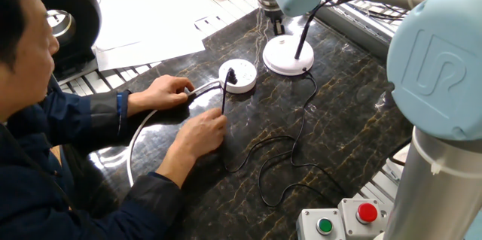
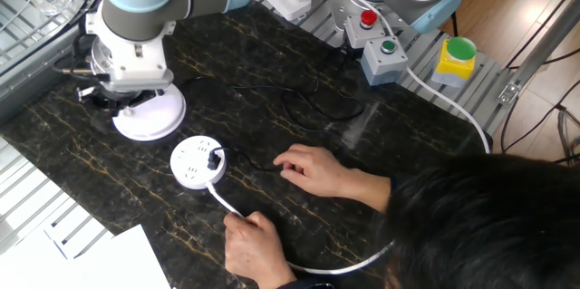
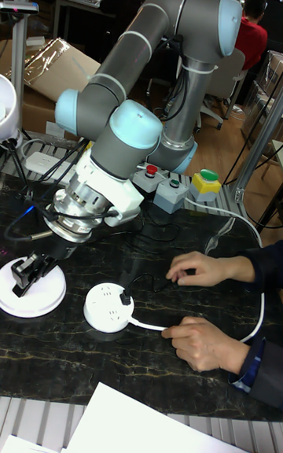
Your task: Plug in the power cord of the desk lamp, turn on the socket, and light up the desk lamp
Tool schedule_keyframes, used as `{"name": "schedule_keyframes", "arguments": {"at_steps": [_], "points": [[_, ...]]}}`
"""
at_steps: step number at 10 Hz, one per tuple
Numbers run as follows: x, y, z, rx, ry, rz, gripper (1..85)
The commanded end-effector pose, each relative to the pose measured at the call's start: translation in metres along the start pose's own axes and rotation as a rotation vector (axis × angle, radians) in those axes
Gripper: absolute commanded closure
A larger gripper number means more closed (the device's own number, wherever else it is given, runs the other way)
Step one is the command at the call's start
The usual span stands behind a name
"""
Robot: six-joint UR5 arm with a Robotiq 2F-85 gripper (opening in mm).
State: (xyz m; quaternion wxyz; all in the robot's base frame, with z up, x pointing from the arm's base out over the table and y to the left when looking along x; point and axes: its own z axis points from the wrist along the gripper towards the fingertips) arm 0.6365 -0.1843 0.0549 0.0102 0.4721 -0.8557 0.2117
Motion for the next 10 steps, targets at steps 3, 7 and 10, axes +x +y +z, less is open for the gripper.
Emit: {"name": "schedule_keyframes", "arguments": {"at_steps": [3, 7, 10], "points": [[-0.003, 0.011, 0.011, -0.038, -0.009, -0.021, 84.3], [-0.009, 0.014, 0.003, -0.071, 0.006, -0.022, 84.3], [-0.027, 0.028, -0.027, -0.179, 0.042, 0.079, 84.3]]}}
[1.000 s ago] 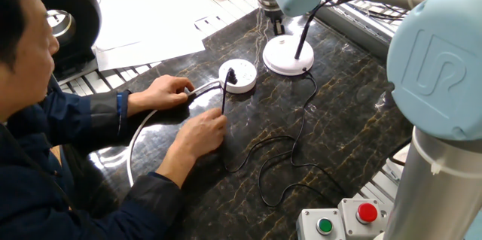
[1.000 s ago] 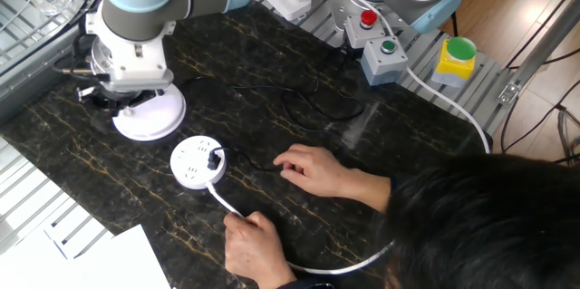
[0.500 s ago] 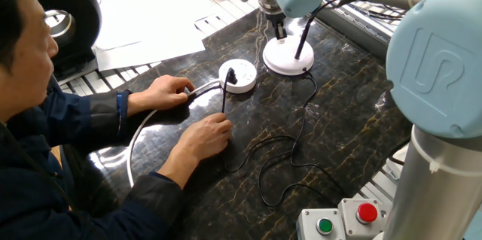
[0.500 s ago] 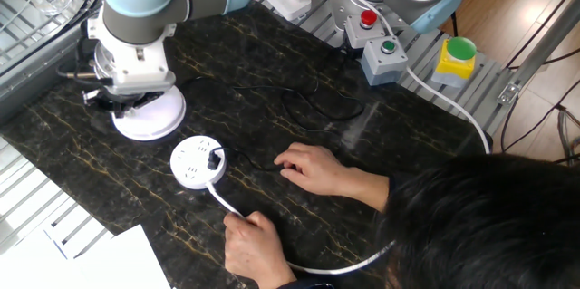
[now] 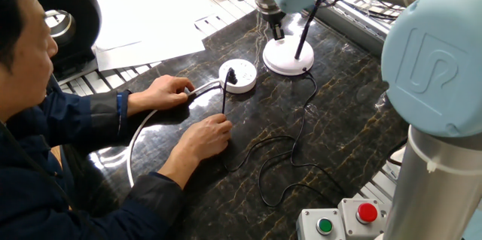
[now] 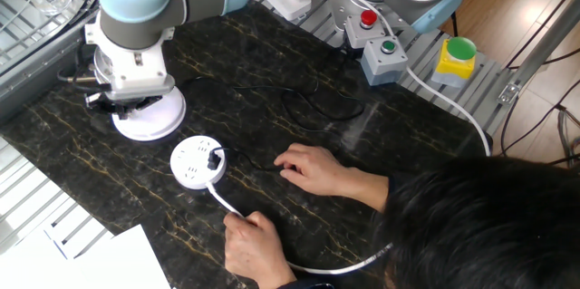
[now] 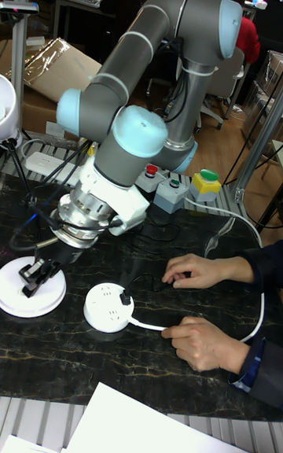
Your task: Plug in the power cord of the desk lamp, turn on the socket, and light up the desk lamp
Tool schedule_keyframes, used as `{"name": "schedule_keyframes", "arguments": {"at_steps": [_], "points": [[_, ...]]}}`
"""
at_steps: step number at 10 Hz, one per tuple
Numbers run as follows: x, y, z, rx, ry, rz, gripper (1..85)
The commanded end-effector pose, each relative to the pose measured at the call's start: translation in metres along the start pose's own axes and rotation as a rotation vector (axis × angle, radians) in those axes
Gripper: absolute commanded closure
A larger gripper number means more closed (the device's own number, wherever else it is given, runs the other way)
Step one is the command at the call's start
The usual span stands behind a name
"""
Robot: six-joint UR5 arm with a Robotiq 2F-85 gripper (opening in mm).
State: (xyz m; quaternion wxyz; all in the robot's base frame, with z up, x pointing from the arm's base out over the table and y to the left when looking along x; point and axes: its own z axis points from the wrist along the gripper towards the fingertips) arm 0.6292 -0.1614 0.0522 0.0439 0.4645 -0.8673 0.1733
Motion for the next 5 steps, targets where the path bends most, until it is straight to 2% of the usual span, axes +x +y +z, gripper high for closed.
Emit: {"name": "schedule_keyframes", "arguments": {"at_steps": [1, 2, 3, 4, 5], "points": [[-0.019, 0.026, -0.018, -0.134, 0.002, 0.117, 84.3], [-0.024, 0.046, -0.019, -0.219, -0.006, 0.175, 84.3], [-0.017, 0.057, -0.025, -0.256, 0.035, 0.235, 84.3], [-0.005, 0.058, -0.031, -0.251, 0.086, 0.291, 84.3], [-0.004, 0.058, -0.036, -0.245, 0.091, 0.319, 84.3]]}}
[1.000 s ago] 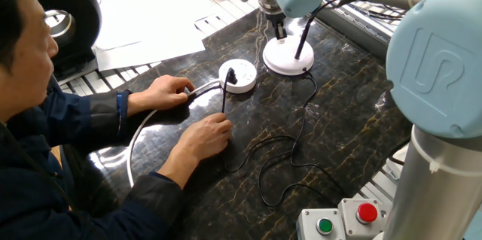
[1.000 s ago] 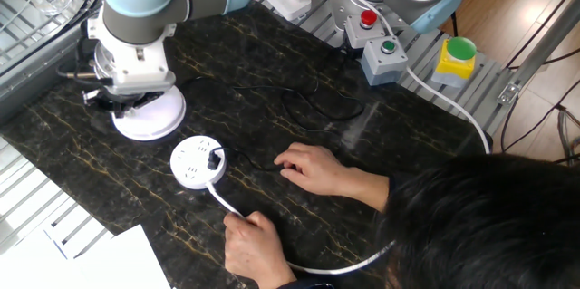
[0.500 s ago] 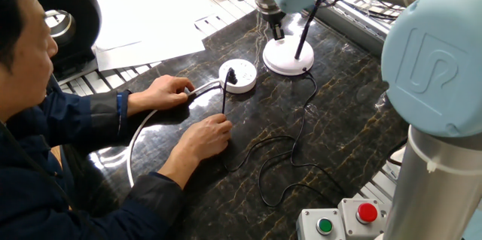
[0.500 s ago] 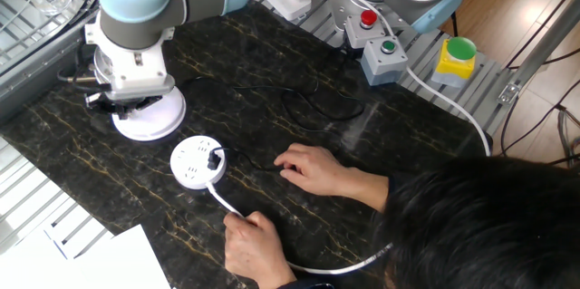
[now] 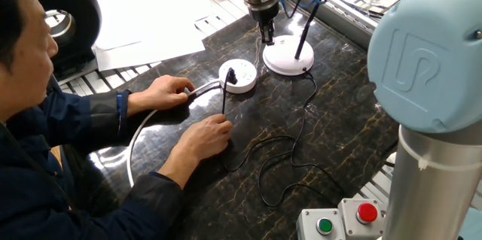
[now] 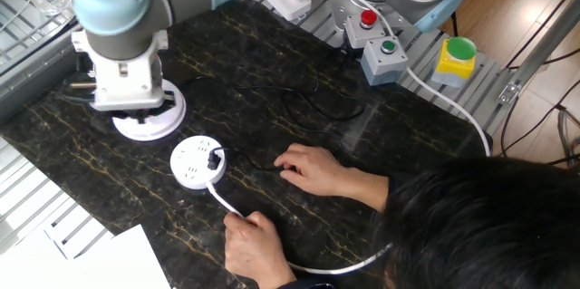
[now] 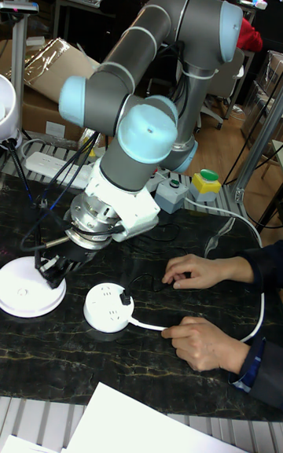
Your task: Plug in the power cord of the desk lamp, turn on the socket, and light up the desk lamp
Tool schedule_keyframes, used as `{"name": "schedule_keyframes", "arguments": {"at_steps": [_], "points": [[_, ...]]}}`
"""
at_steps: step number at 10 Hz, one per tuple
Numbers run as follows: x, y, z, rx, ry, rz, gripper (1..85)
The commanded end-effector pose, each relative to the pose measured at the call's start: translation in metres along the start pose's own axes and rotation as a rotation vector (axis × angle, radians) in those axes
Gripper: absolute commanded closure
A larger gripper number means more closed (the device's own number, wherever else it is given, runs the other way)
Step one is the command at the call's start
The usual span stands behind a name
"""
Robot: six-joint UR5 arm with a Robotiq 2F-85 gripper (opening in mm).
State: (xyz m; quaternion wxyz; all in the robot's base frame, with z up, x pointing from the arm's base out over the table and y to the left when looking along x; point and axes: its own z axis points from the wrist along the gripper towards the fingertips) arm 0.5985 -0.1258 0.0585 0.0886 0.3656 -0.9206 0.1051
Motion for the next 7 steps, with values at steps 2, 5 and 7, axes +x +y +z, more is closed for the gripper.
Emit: {"name": "schedule_keyframes", "arguments": {"at_steps": [2, 5, 7], "points": [[0.001, 0.020, -0.024, -0.039, 0.022, 0.174, 84.3], [-0.023, 0.065, -0.040, -0.166, -0.046, 0.359, 84.3], [-0.045, 0.088, -0.048, -0.284, -0.086, 0.555, 84.3]]}}
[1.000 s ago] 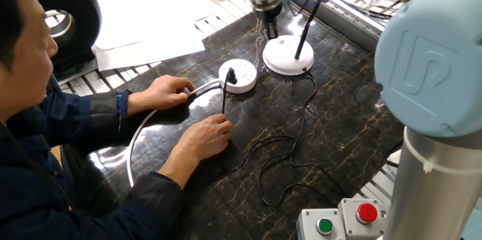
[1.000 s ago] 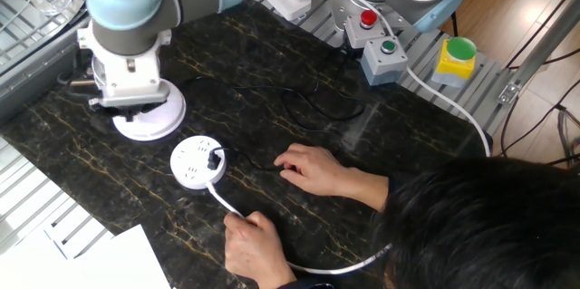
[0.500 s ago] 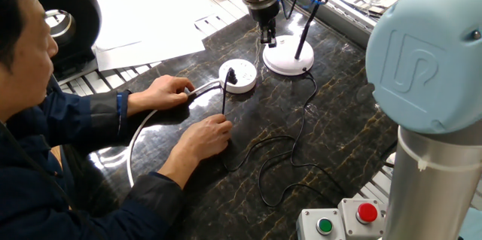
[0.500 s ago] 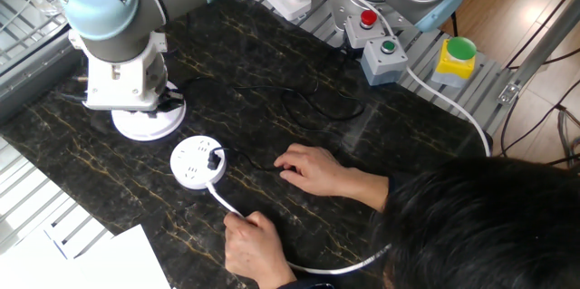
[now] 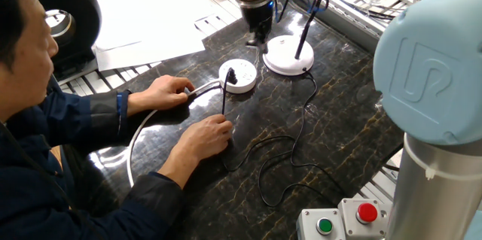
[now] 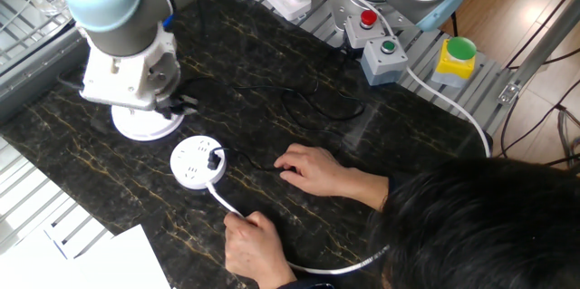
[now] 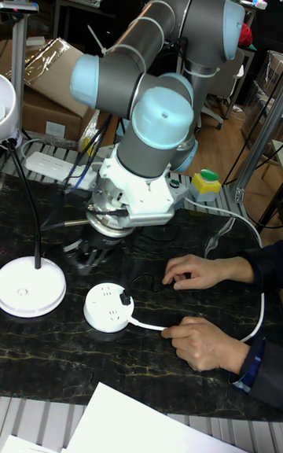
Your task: Plug in the power cord of the desk lamp, turn on the socket, and light up the desk lamp
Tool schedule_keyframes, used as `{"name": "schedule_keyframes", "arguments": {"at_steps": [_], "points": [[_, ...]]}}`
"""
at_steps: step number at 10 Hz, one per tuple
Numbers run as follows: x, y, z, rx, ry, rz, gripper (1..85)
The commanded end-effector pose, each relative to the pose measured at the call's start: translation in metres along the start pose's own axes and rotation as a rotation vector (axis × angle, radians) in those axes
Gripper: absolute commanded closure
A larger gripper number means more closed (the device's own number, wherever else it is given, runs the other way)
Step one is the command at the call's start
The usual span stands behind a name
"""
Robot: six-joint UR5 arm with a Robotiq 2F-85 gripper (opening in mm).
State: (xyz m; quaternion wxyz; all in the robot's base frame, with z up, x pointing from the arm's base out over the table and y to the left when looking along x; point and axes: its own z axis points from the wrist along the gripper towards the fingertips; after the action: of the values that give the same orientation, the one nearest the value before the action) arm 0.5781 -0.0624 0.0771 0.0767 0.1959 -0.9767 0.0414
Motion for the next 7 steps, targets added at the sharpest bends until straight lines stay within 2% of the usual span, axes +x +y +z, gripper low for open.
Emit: {"name": "schedule_keyframes", "arguments": {"at_steps": [1, 2, 3, 4, 5, 6, 7], "points": [[-0.021, 0.030, -0.009, -0.106, -0.078, 0.251, 84.3], [-0.028, 0.026, -0.009, -0.097, -0.102, 0.287, 84.3], [-0.031, 0.028, -0.009, -0.106, -0.111, 0.309, 84.3], [-0.037, 0.036, -0.011, -0.144, -0.131, 0.330, 84.3], [-0.034, 0.038, -0.011, -0.149, -0.116, 0.318, 84.3], [-0.026, 0.042, -0.010, -0.159, -0.083, 0.317, 84.3], [-0.019, 0.038, -0.010, -0.149, -0.052, 0.310, 84.3]]}}
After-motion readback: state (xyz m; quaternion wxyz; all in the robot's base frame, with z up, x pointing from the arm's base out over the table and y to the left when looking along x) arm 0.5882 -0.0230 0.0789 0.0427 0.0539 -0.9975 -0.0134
